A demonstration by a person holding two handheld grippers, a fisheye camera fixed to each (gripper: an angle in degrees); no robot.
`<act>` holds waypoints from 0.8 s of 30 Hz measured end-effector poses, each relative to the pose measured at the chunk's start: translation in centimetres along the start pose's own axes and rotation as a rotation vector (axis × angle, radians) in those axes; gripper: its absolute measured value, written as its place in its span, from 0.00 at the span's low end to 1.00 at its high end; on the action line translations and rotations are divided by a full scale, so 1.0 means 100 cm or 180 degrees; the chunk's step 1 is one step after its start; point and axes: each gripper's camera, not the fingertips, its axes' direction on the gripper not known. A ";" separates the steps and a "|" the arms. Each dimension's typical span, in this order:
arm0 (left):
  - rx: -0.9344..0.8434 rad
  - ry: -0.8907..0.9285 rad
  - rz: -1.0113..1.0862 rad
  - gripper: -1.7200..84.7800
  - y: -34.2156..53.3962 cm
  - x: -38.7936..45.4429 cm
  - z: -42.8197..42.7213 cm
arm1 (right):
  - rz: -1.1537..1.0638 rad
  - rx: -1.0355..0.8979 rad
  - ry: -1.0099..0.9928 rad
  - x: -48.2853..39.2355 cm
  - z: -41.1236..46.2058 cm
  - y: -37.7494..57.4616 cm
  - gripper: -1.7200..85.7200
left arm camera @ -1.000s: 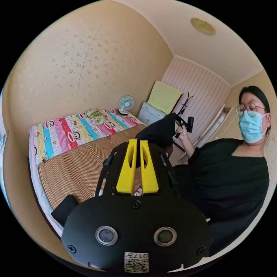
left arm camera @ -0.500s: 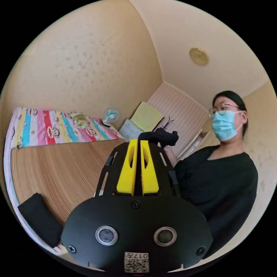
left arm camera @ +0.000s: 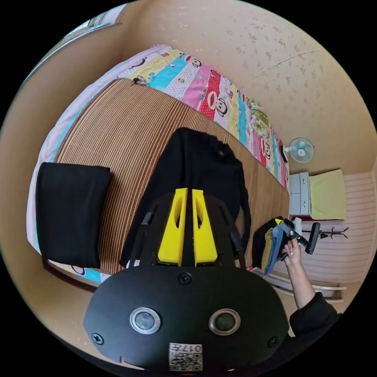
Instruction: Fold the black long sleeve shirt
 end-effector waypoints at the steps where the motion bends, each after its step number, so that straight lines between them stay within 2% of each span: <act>1: -0.0069 -0.0068 -0.0016 0.05 0.011 -0.003 0.011 | -0.0032 -0.0273 0.0044 0.012 0.030 0.024 0.09; 5: -0.0197 -0.0628 -0.0303 0.10 0.062 -0.035 0.039 | 0.0025 -0.1057 0.0182 0.059 0.106 0.105 0.11; 7: -0.0236 -0.0584 -0.0421 0.12 0.065 -0.050 0.037 | 0.0021 -0.1248 0.0277 0.072 0.122 0.130 0.12; 10: -0.0625 -0.0530 -0.0442 0.12 0.057 -0.060 0.055 | 0.0112 -0.1412 0.0076 0.090 0.137 0.158 0.12; 12: -0.1120 -0.0645 -0.0261 0.11 0.048 -0.054 0.078 | 0.0102 -0.1515 0.0061 0.095 0.142 0.168 0.12; 16: -0.1189 -0.0592 -0.0086 0.06 0.026 -0.041 0.042 | 0.0117 -0.1552 0.0178 0.110 0.129 0.171 0.11; 18: -0.0651 -0.0159 -0.0046 0.04 0.019 -0.043 -0.034 | 0.0132 -0.1399 0.0275 0.122 0.111 0.167 0.10; 20: -0.0072 -0.0128 -0.0215 0.04 0.018 -0.057 -0.109 | 0.0109 -0.1370 0.0345 0.141 0.095 0.162 0.10; 22: 0.0588 -0.0163 -0.0704 0.04 0.022 -0.086 -0.189 | 0.0156 -0.1399 0.0375 0.157 0.088 0.161 0.11; 24: 0.1527 -0.0354 -0.1572 0.03 0.051 -0.125 -0.275 | 0.0205 -0.1335 0.0434 0.170 0.080 0.161 0.11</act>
